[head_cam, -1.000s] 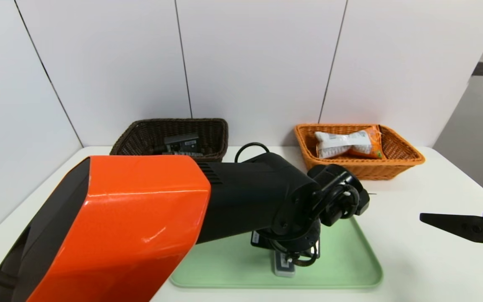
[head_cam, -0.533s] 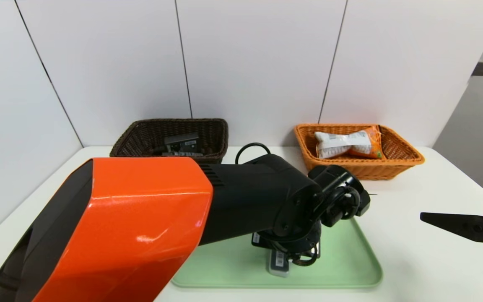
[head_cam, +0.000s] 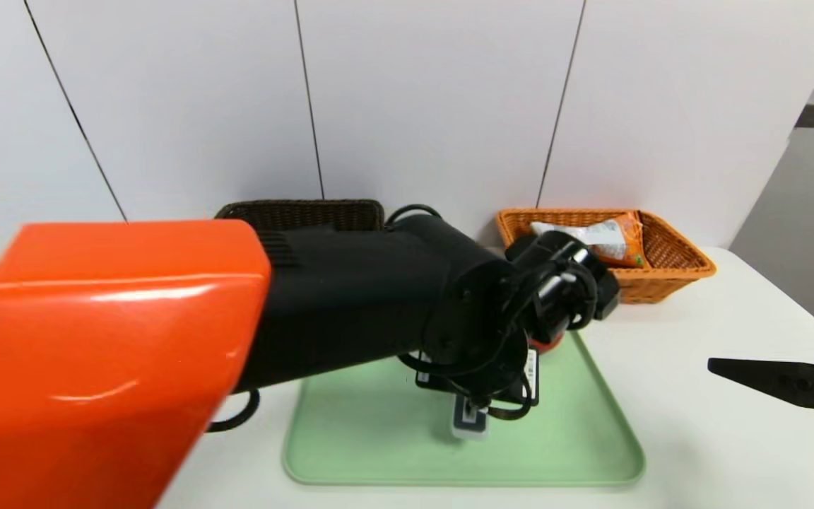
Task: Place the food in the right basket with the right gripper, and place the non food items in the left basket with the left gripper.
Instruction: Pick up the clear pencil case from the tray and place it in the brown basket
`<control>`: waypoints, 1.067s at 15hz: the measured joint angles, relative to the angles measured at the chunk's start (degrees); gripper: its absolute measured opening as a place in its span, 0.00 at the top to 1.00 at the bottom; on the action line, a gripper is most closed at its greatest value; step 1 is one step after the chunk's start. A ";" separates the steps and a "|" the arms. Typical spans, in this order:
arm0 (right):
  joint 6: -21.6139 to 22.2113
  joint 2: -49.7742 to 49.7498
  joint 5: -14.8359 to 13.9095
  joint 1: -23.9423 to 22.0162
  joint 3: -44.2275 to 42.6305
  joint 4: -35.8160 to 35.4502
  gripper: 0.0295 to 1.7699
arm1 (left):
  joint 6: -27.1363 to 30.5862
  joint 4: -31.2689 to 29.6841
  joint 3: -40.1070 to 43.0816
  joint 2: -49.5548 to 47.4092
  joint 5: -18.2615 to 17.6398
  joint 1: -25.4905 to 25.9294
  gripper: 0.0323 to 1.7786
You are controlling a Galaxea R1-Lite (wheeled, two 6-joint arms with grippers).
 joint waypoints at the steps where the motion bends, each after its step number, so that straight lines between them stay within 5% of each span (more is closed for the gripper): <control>1: 0.16 0.06 -0.01 0.00 -0.39 -0.02 0.03 | 1.11 -0.20 0.00 -1.93 0.06 0.50 0.70; 4: 0.20 0.55 -0.09 -0.04 -1.18 0.00 0.03 | 5.44 -3.67 0.00 -8.59 -0.02 4.06 0.70; 9: 0.16 1.07 -0.09 0.00 -1.44 0.02 0.03 | 13.29 -7.89 0.02 -16.51 -1.95 20.35 0.70; 16: 2.47 7.03 -0.11 -0.04 -9.46 0.05 0.03 | 14.20 -14.75 0.05 -12.90 -6.33 41.76 0.70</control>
